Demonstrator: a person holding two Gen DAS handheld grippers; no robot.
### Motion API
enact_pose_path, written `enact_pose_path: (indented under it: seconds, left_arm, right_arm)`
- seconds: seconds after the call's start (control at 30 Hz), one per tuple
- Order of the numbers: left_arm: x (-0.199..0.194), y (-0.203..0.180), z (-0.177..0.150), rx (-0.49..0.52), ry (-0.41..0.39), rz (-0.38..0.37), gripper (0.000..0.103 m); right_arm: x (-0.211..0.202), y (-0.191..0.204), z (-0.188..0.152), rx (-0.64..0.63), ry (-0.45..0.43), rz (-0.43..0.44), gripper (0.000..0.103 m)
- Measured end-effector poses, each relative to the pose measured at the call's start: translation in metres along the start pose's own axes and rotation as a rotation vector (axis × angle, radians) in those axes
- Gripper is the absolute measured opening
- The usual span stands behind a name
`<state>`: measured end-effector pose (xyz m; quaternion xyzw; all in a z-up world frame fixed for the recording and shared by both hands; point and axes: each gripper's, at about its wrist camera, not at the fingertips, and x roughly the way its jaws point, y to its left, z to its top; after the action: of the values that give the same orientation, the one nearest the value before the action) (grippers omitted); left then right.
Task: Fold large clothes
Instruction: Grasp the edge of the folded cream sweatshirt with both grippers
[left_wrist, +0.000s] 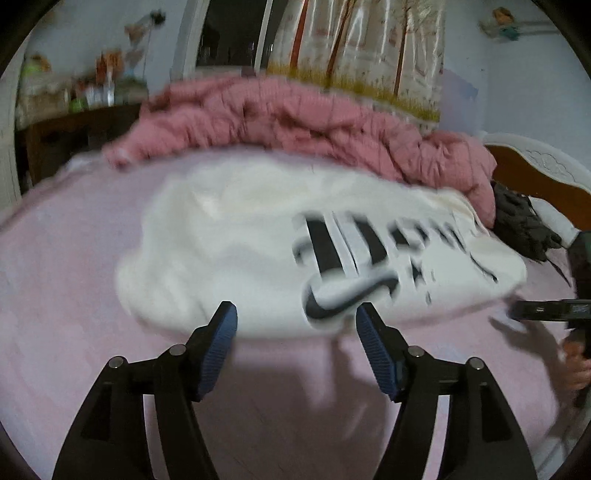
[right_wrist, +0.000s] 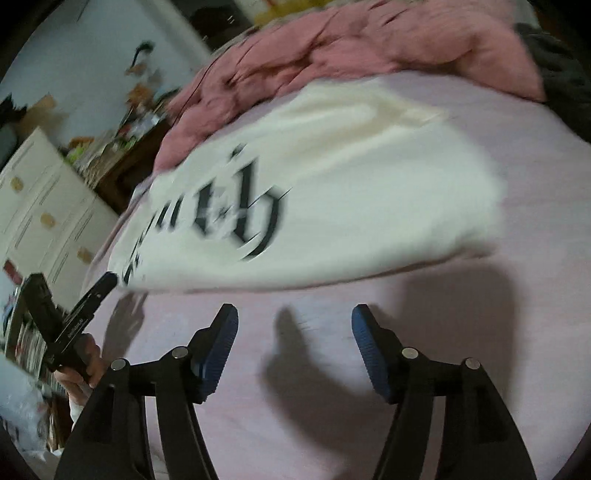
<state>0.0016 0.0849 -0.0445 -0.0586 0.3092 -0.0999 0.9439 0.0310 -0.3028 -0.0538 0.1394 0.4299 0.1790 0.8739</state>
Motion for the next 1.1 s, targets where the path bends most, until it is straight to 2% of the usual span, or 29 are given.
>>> enact_pose_path:
  seconds: [0.07,0.1,0.13,0.2,0.23,0.27,0.3,0.33,0.37,0.4,0.47,0.63,0.67,0.73,0.77,0.8,0.83,0.87,0.9,0.93,1.0,1.1]
  left_arm:
    - [-0.004,-0.002,-0.008,0.007,-0.026,0.057,0.065]
    - [-0.005,0.001,-0.008,-0.001,-0.021,0.052,0.065]
    - [-0.003,0.005,-0.008,-0.026,0.006,0.011,0.065]
    - [0.003,0.011,-0.011,-0.107,0.075,-0.09,0.065]
    - [0.011,0.015,-0.015,-0.157,0.126,-0.146,0.067]
    - [0.016,0.016,-0.02,-0.185,0.146,-0.154,0.068]
    - [0.017,0.012,-0.02,-0.16,0.135,-0.127,0.073]
    - [0.019,0.003,-0.017,-0.118,0.144,-0.12,0.079]
    - [0.02,-0.002,-0.015,-0.104,0.152,-0.136,0.093]
    - [0.021,-0.002,-0.013,-0.123,0.148,-0.159,0.099]
    - [0.025,0.003,-0.01,-0.191,0.133,-0.182,0.099]
    - [0.034,0.044,0.003,-0.461,0.076,-0.21,0.099]
    - [0.037,0.049,0.004,-0.485,0.069,-0.207,0.096]
    - [0.042,0.053,0.009,-0.481,0.051,-0.156,0.084]
    - [0.047,0.054,0.01,-0.48,0.061,-0.13,0.073]
    - [0.051,0.057,0.011,-0.5,0.073,-0.118,0.06]
    - [0.054,0.062,0.01,-0.532,0.071,-0.118,0.052]
    - [0.053,0.067,0.008,-0.558,0.063,-0.128,0.041]
    - [0.052,0.07,0.007,-0.575,0.061,-0.14,0.036]
    - [0.051,0.069,0.006,-0.569,0.059,-0.141,0.032]
    - [0.043,0.061,0.005,-0.514,0.028,-0.121,0.024]
    - [0.026,0.052,0.006,-0.432,-0.025,-0.118,0.019]
  right_arm:
    - [0.011,0.013,-0.005,-0.011,-0.035,-0.079,0.065]
    - [0.014,0.021,-0.01,-0.026,-0.085,-0.167,0.066]
    - [0.017,0.031,-0.014,-0.055,-0.116,-0.227,0.07]
    - [0.024,0.04,-0.015,-0.095,-0.124,-0.251,0.077]
    - [0.025,0.041,-0.014,-0.096,-0.125,-0.236,0.077]
    - [0.025,0.036,-0.012,-0.063,-0.131,-0.216,0.077]
    - [0.023,0.027,-0.009,-0.011,-0.142,-0.182,0.077]
    - [0.019,0.019,-0.008,0.035,-0.152,-0.152,0.077]
    - [0.017,0.01,-0.006,0.095,-0.161,-0.112,0.077]
    - [0.016,0.003,-0.004,0.13,-0.168,-0.087,0.077]
    - [0.013,-0.004,-0.002,0.155,-0.2,-0.087,0.077]
    - [0.024,-0.02,0.014,0.221,-0.219,-0.052,0.077]
    - [0.025,-0.025,0.019,0.24,-0.22,-0.041,0.077]
    - [0.031,-0.032,0.031,0.257,-0.213,-0.043,0.077]
    - [0.034,-0.034,0.035,0.257,-0.214,-0.051,0.076]
    - [0.037,-0.035,0.039,0.259,-0.214,-0.071,0.065]
    - [0.038,-0.036,0.04,0.267,-0.218,-0.085,0.048]
    - [0.04,-0.04,0.041,0.284,-0.217,-0.063,0.041]
    - [0.04,-0.044,0.041,0.304,-0.22,-0.034,0.03]
    - [0.038,-0.046,0.039,0.318,-0.229,-0.021,0.022]
    - [0.03,-0.043,0.036,0.308,-0.265,-0.018,0.017]
    - [0.016,-0.018,0.03,0.202,-0.337,-0.093,0.013]
